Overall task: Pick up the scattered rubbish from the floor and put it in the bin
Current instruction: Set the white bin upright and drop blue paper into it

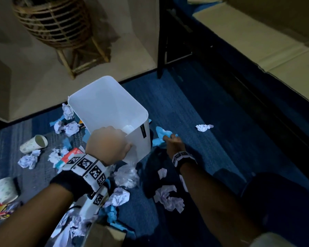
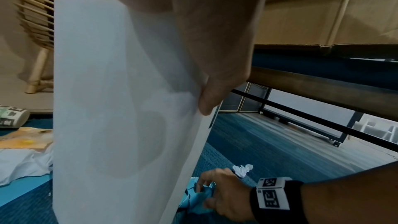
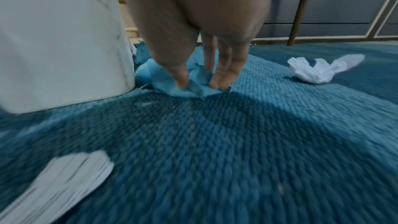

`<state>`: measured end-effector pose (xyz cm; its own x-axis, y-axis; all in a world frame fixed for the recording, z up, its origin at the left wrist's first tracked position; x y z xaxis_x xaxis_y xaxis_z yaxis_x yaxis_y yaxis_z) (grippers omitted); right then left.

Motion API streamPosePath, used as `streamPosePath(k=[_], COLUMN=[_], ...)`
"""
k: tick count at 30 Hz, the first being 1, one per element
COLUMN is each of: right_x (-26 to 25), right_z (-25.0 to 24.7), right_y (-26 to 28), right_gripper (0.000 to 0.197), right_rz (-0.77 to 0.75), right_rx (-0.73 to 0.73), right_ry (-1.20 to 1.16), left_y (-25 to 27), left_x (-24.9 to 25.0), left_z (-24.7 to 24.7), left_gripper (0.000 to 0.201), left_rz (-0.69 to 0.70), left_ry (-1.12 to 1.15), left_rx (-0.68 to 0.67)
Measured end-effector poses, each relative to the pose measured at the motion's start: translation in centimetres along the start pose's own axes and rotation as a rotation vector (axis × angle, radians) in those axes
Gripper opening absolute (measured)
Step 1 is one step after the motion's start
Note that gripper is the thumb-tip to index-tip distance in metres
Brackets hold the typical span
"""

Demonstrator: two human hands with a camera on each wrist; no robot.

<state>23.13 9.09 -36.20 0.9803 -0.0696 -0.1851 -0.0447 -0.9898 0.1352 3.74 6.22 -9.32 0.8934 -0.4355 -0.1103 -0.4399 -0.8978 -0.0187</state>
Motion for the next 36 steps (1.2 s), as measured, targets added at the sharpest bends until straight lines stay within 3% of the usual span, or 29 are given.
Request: streamPosePath(k=[3, 5, 11, 16, 21, 22, 24, 26, 31, 34, 36], right_x=[-0.5, -1.2, -0.4, -1.5, -5.3, -5.9, -7.3, -8.8, -13.0, -15.9, -17.6], right_z=[-1.6, -2.4, -4.8, -9.7, -14.9, -16.6, -20.3, -24.0, -30.8, -32.7, -32.9], right_y=[-0.4, -0.4, -0.1, -0.7, -0.7, -0.7, -0.6, -0.1, 3.6, 6.1, 6.7], right_gripper=[0.018, 0.023, 0.029, 0.021, 0.011, 0.01, 0.01, 0.013, 0.014, 0.013, 0.013], right_rz=[0.003, -0.035, 0.021, 0.126, 0.135, 0.117, 0.047, -0.066, -0.377, -0.546, -0.622], right_rx=[0.073, 0.038, 0.015, 0.223, 0.434, 0.494, 0.612, 0.71, 0.886, 0.927, 0.868], right_ry=[0.033, 0.034, -0.047, -0.271, -0.517, -0.569, -0.663, -0.729, -0.776, -0.686, -0.628], left_y=[0.1, 0.0, -0.7, 0.6, 0.7, 0.5, 0.3, 0.5, 1.1, 1.5, 2.2], left_x=[0.0, 0.0, -1.8, -5.0, -6.4, -6.1, -5.7, -5.6, -6.1, -5.1, -4.7], left_z=[-0.2, -0.5, 0.7, 1.2, 1.5, 1.4, 1.4, 1.4, 1.7, 0.3, -1.5], left_gripper=[0.055, 0.057, 0.037, 0.042, 0.052, 0.056, 0.043, 0.049, 0.039, 0.029, 0.022], left_rz=[-0.017, -0.006, 0.083, 0.267, 0.316, 0.335, 0.364, 0.374, 0.331, 0.387, 0.42], left_ry=[0.009, 0.027, 0.08, 0.055, 0.027, 0.03, 0.037, 0.047, -0.003, 0.046, 0.07], left_rx=[-0.004, -0.006, -0.057, -0.003, -0.022, -0.026, -0.025, -0.035, -0.028, 0.052, 0.16])
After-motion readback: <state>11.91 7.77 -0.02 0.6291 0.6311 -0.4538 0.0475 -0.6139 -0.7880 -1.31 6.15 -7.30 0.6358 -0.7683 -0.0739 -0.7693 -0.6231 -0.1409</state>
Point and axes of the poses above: each hand's wrist, its own y-axis away from the middle knuckle, its own z-axis out of the palm, x = y × z, the point moved 8 cm from there along -y, towards the middle knuckle, and after that the axes turned 9 degrees about x, right-handed, at the moved point
